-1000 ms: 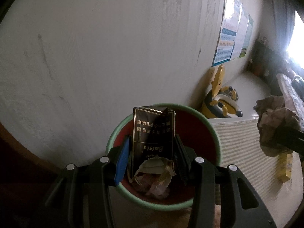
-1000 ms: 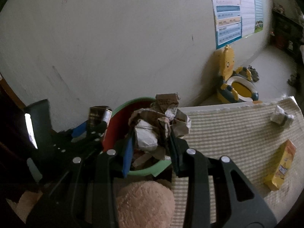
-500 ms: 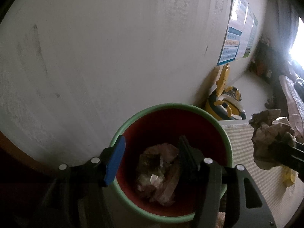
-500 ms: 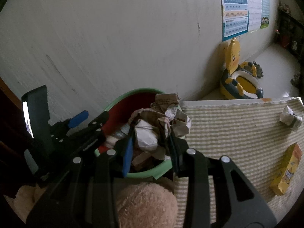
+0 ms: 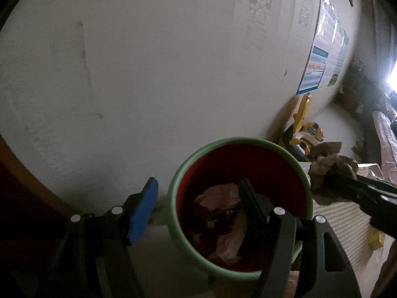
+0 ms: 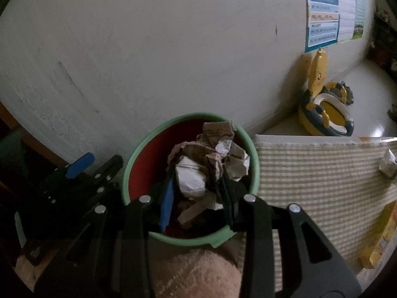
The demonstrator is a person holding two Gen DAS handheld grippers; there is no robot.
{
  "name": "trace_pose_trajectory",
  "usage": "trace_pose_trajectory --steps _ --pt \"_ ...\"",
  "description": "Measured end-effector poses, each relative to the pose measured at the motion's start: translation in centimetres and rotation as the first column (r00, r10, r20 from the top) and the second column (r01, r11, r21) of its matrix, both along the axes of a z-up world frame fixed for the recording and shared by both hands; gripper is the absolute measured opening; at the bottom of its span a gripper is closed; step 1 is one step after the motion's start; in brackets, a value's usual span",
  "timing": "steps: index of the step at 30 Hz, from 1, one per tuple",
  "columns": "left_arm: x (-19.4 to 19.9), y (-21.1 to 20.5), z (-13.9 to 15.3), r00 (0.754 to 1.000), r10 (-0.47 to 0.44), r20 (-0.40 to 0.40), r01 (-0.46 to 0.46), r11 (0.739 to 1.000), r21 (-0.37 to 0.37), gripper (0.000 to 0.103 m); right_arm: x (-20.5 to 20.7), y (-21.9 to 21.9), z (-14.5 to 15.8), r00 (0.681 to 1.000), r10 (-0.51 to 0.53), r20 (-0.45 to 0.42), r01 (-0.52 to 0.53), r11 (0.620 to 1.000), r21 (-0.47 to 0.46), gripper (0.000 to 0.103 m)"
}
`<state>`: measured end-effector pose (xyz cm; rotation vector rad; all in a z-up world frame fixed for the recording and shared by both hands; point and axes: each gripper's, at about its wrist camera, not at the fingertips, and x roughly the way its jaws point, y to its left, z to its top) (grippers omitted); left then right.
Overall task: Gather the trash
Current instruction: 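Open the left gripper over the bin while the right releases the paper ball inside, then move both open grippers back over the yellow carton and paper cup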
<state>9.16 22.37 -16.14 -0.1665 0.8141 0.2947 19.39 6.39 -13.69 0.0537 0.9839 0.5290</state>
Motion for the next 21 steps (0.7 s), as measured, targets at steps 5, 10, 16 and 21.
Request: trace_pose_trajectory --steps 5,10,16,21 --pt "-0.5 0.7 -0.1 1.000 0.026 -0.007 -0.026 1.000 0.001 0.064 0.8 0.8 -0.3 1.000 0.014 0.001 -0.014 1.000 -0.001 0.042" --pt "-0.6 0.5 0.1 1.000 0.029 -0.013 -0.028 1.000 0.007 0.064 0.9 0.5 -0.1 1.000 0.001 0.011 -0.001 1.000 0.009 0.052" --pt "-0.7 -0.1 0.7 1.000 0.021 -0.006 -0.021 1.000 0.013 0.064 0.1 -0.7 0.2 1.000 -0.013 0.005 0.012 1.000 0.021 0.052" --pt "-1.4 -1.2 1.6 1.000 -0.002 0.011 0.002 1.000 0.012 0.064 -2.0 -2.6 0.7 1.000 -0.023 0.010 0.023 1.000 0.015 0.058"
